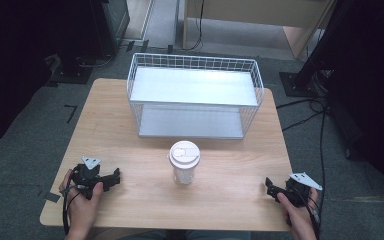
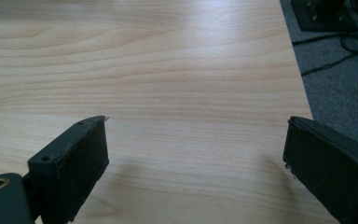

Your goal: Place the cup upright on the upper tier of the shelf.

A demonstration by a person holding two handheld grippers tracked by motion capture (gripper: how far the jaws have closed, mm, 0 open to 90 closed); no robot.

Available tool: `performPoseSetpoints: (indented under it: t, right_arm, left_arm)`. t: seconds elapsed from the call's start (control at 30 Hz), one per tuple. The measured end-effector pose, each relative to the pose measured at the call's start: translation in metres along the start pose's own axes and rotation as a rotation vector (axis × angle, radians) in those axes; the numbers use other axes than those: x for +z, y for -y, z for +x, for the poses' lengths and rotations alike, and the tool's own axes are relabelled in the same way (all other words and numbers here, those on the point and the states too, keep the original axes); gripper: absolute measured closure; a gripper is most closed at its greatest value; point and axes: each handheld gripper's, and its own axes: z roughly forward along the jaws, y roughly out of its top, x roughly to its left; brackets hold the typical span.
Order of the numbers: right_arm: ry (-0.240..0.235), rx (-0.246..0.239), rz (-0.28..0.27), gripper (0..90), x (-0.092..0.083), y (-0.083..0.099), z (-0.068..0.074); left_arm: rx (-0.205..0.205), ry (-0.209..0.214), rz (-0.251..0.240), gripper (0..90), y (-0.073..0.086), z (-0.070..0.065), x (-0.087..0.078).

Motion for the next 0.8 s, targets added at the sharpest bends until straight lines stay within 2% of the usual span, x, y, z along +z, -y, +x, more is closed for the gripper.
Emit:
performPoseSetpoints:
  t: [0.17,0.3,0.37,0.4,0.43,0.5,0.53,0.57,0.6,0.7,0.8]
  right_arm:
    - [0.005,-0.008,-0.003,6.4,-0.001,-0.003,0.007]
    - [-0.016,-0.019,-0.051,6.5,-0.009,-0.011,0.02]
    - [-0.02,-0.015,-0.054,6.5,-0.01,-0.013,0.023]
    - [-0.04,-0.014,-0.065,6.5,-0.013,-0.017,0.032]
    - [-0.04,-0.014,-0.065,6.5,-0.013,-0.017,0.032]
    - [-0.057,-0.034,-0.078,6.6,-0.015,-0.023,0.046]
    - [-0.057,-0.034,-0.078,6.6,-0.015,-0.023,0.046]
    - [-0.067,-0.044,-0.073,6.8,-0.015,-0.025,0.051]
    - [-0.095,-0.074,-0.072,6.8,-0.015,-0.028,0.063]
    - [-0.132,-0.1,-0.077,6.8,-0.015,-0.031,0.08]
    - [-0.15,-0.113,-0.083,6.8,-0.015,-0.033,0.088]
  left_arm:
    - [0.0,0.0,-0.001,0.0,0.0,0.0,0.0]
    - [0.0,0.0,-0.001,0.0,0.0,0.0,0.0]
    - [-0.001,0.0,-0.001,0.0,0.0,0.0,0.0]
    - [-0.001,0.0,-0.001,0.0,0.0,0.0,0.0]
    - [-0.001,0.0,-0.001,0.0,0.0,0.0,0.0]
    - [0.0,0.0,-0.001,0.0,0.0,0.0,0.0]
    - [0.0,0.0,-0.001,0.0,0.0,0.0,0.0]
    - [-0.001,0.0,-0.001,0.0,0.0,0.0,0.0]
    - [0.0,0.0,-0.001,0.0,0.0,0.0,0.0]
    - [0.0,0.0,-0.001,0.0,0.0,0.0,0.0]
    - [0.0,0.0,-0.001,0.0,0.0,0.0,0.0]
